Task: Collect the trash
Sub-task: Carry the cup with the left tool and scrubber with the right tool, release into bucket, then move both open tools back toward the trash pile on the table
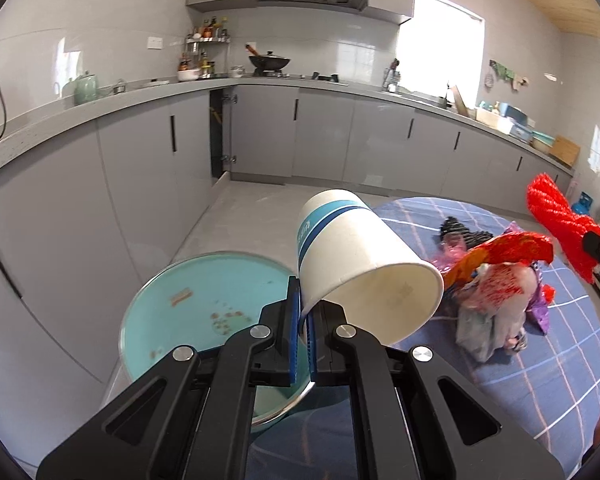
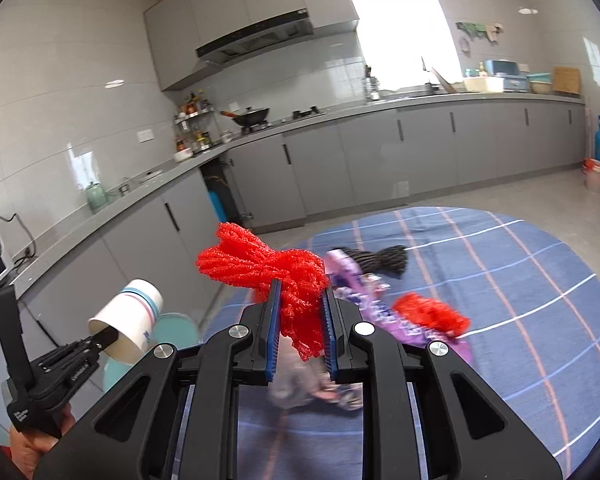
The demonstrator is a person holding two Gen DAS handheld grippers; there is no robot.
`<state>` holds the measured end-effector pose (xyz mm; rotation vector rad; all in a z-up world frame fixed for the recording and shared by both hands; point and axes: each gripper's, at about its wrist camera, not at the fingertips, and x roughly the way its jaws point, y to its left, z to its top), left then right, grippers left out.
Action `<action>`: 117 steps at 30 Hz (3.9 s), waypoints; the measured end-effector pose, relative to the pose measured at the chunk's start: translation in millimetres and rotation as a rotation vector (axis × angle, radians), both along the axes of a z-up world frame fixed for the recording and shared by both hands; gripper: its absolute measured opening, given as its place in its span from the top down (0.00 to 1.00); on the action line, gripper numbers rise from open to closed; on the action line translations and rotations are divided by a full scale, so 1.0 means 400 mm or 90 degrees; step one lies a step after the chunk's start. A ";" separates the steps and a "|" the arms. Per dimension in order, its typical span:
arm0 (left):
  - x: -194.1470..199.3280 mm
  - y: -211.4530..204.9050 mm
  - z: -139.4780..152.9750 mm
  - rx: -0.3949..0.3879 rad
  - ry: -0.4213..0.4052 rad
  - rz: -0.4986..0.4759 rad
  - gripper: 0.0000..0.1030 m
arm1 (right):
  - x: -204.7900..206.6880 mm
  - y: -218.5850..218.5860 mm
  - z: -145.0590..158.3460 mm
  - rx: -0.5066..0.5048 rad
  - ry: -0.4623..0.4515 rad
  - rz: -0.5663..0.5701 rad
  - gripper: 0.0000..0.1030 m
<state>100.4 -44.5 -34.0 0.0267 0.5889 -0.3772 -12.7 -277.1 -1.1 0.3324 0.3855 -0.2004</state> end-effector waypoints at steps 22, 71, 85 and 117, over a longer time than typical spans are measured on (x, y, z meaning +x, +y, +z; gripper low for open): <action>0.029 0.188 -0.045 0.001 0.025 0.069 0.96 | 0.129 0.270 -0.039 -0.052 0.052 0.110 0.81; 0.136 0.226 -0.197 0.038 0.138 0.098 0.96 | 0.348 0.407 -0.186 -0.073 0.181 0.156 0.81; 0.151 0.236 -0.227 0.045 0.158 0.105 0.96 | 0.409 0.424 -0.232 -0.075 0.222 0.164 0.78; 0.036 0.158 -0.089 0.078 0.039 0.133 0.06 | 0.149 0.265 -0.082 -0.066 0.054 0.119 0.34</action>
